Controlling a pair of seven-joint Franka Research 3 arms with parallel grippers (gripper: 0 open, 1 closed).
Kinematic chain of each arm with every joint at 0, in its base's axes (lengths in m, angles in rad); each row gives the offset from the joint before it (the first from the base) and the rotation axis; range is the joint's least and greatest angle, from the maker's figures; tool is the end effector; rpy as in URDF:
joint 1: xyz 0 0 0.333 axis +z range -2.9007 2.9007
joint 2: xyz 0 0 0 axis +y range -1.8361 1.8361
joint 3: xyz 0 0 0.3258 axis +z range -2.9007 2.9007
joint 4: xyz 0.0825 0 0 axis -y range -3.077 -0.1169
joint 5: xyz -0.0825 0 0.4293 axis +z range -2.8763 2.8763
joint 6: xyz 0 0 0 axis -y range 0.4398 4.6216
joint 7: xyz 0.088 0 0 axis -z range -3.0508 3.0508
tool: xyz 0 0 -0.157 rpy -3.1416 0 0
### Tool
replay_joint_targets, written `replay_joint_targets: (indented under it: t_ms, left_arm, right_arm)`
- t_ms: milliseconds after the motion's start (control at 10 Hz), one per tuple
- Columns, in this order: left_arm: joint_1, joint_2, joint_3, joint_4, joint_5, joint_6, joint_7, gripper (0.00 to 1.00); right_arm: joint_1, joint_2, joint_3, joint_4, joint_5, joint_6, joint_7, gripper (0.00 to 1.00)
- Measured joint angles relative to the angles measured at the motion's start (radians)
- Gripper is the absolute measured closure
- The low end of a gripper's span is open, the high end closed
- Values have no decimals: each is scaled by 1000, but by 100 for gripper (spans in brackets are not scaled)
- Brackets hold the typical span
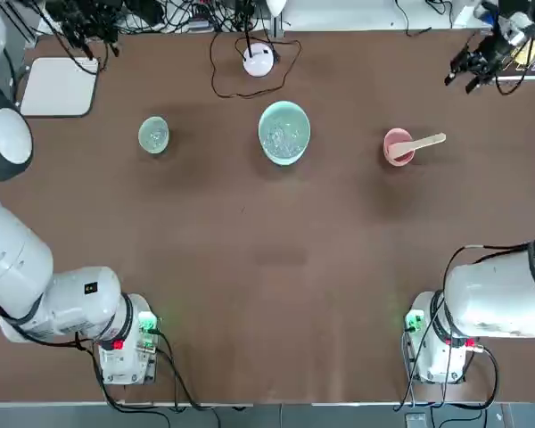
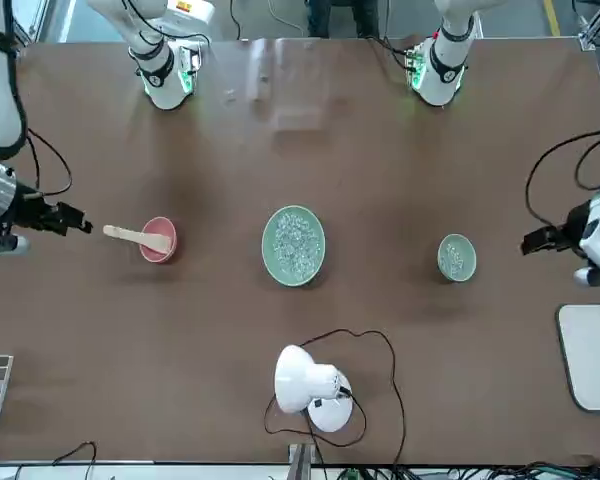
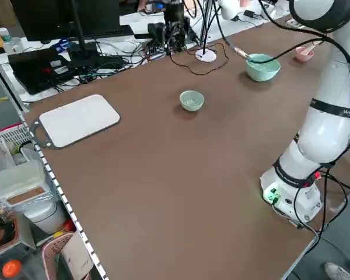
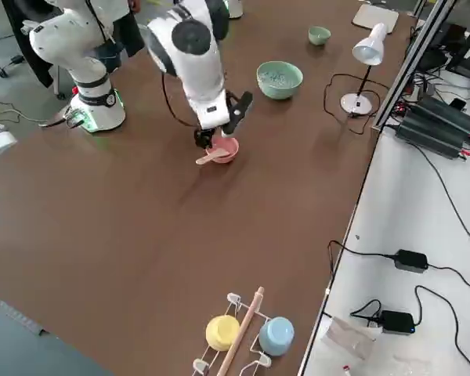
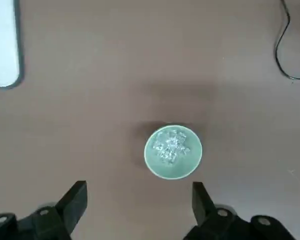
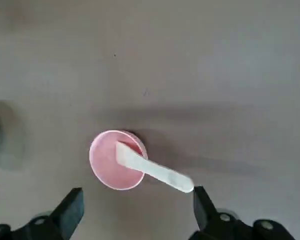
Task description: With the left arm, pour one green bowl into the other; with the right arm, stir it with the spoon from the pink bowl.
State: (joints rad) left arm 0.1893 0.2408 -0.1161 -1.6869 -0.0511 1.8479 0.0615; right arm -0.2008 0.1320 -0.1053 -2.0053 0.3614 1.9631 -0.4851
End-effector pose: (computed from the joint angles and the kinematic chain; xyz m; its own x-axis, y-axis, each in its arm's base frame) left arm 0.6625 0.0460 0.3949 0.9969 0.0268 -0.0741 0.0327 -0.9962 0.0802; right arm 0.5788 -0.1412 0.3204 0.9992 0.0167 -0.0363 0.0032 -0.9397 -0.3419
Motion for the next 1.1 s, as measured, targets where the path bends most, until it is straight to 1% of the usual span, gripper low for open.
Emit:
replay_joint_targets:
  t_ms: [100, 300, 500, 700, 800, 900, 1000, 1100]
  left_arm:
    - [1, -1, 0, -55, -8, 37, 39, 8]
    - [4, -2, 0, -188, -22, 174, 82, 11]
    - [9, 22, 0, -306, -35, 300, 144, 14]
    - [7, 59, -2, -396, -35, 450, 157, 14]
    - [5, 78, -5, -418, -35, 493, 157, 15]
    - [4, 98, -6, -423, -35, 507, 158, 15]
    - [3, 113, -7, -423, -35, 510, 162, 19]
    - [-3, 125, -8, -422, -35, 512, 168, 24]
  right_arm:
    - [-34, 42, 0, -4, 38, -1, -98, 3]
    - [-91, 126, 0, -5, 109, -23, -219, 3]
    - [-137, 217, 0, -3, 190, -33, -289, 5]
    - [-164, 302, 0, 27, 215, -100, -324, 7]
    - [-182, 327, 1, 47, 226, -137, -326, 7]
    - [-204, 338, 1, 59, 252, -174, -333, 8]
    - [-218, 340, 1, 62, 284, -204, -349, 9]
    - [-223, 341, 1, 60, 311, -222, -359, 9]
